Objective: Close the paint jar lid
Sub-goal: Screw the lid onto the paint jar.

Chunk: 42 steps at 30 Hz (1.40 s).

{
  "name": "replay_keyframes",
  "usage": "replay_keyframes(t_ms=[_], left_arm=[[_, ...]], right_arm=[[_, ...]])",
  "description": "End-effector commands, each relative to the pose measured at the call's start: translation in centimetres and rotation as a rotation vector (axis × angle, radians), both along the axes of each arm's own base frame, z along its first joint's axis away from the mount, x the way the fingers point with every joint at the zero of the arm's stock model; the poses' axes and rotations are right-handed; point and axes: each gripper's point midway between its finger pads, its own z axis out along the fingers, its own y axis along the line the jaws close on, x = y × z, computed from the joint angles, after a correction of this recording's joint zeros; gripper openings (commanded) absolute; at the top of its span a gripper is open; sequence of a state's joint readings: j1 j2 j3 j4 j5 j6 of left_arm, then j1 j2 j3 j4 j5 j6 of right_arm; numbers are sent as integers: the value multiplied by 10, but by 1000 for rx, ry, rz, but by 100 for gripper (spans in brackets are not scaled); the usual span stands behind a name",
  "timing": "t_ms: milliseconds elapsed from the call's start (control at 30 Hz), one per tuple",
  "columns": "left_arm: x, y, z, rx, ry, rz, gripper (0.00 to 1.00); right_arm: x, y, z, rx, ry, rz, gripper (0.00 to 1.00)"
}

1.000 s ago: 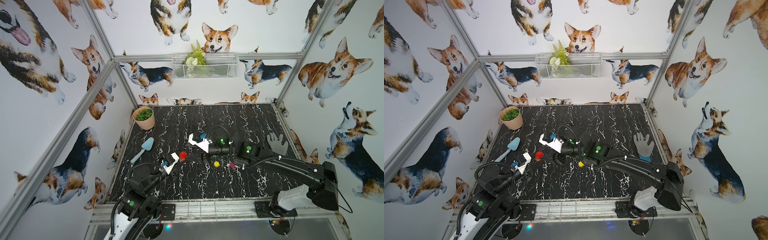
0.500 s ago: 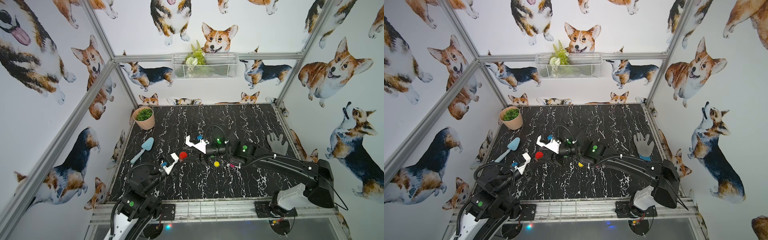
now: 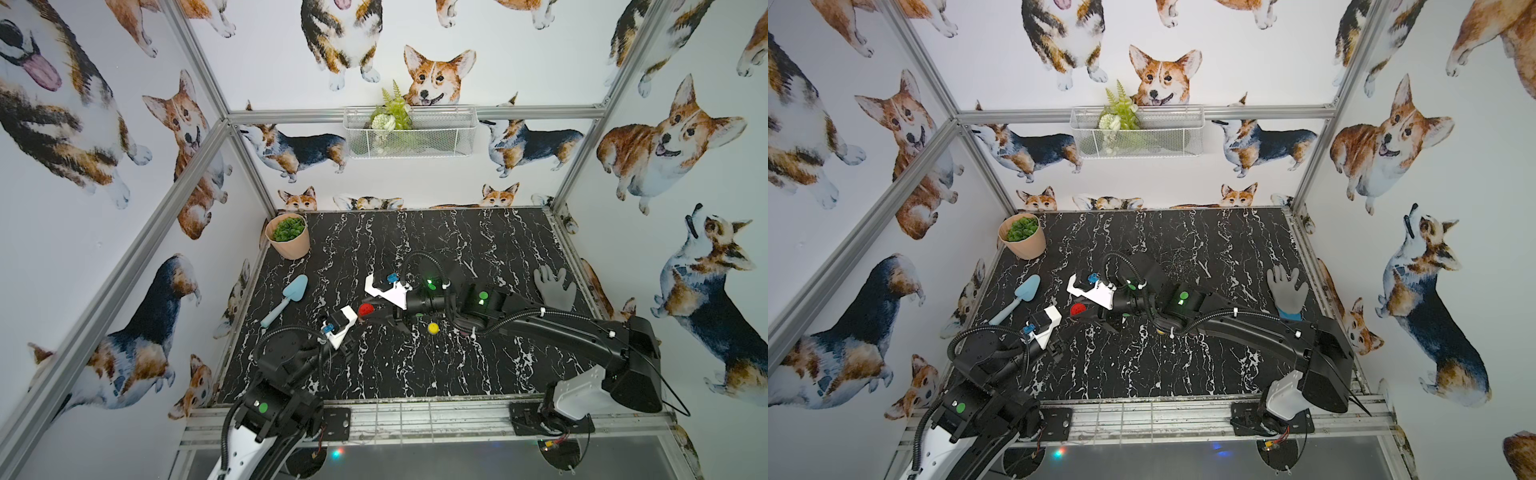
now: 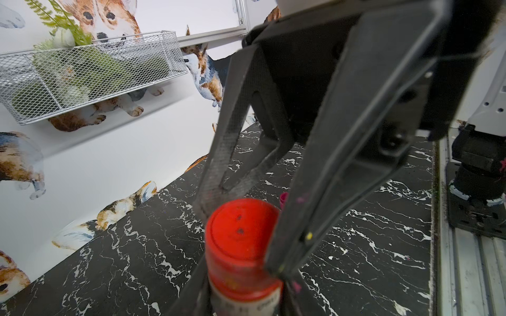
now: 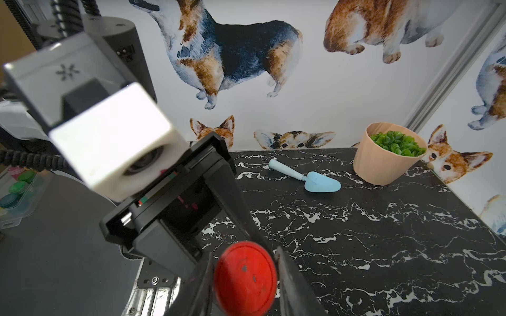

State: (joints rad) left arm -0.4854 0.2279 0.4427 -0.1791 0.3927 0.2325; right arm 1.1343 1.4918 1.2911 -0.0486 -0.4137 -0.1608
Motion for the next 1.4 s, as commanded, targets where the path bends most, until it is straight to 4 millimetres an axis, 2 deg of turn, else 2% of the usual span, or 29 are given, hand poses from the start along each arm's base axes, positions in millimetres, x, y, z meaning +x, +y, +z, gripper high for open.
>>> replay_keyframes(t_ms=[0, 333, 500, 700, 867, 1067, 1367], left_arm=[[0, 0, 9, -14, -40, -1, 35], [3, 3, 10, -12, -47, 26, 35], [5, 8, 10, -7, -55, 56, 35], [9, 14, 11, 1, -69, 103, 35], [15, 23, 12, 12, -80, 166, 34], [24, 39, 13, 29, -104, 276, 34], [34, 53, 11, 51, -95, 372, 34]], right_arm=[[2, 2, 7, 24, -45, -2, 37], [4, 6, 0, 11, -41, -52, 30], [7, 11, -6, 2, -41, -96, 30], [24, 18, -13, -5, -11, -230, 30], [36, 28, -30, -64, 1, -305, 29], [53, 36, -40, -40, 113, -430, 29], [62, 50, -48, -28, 220, -547, 29]])
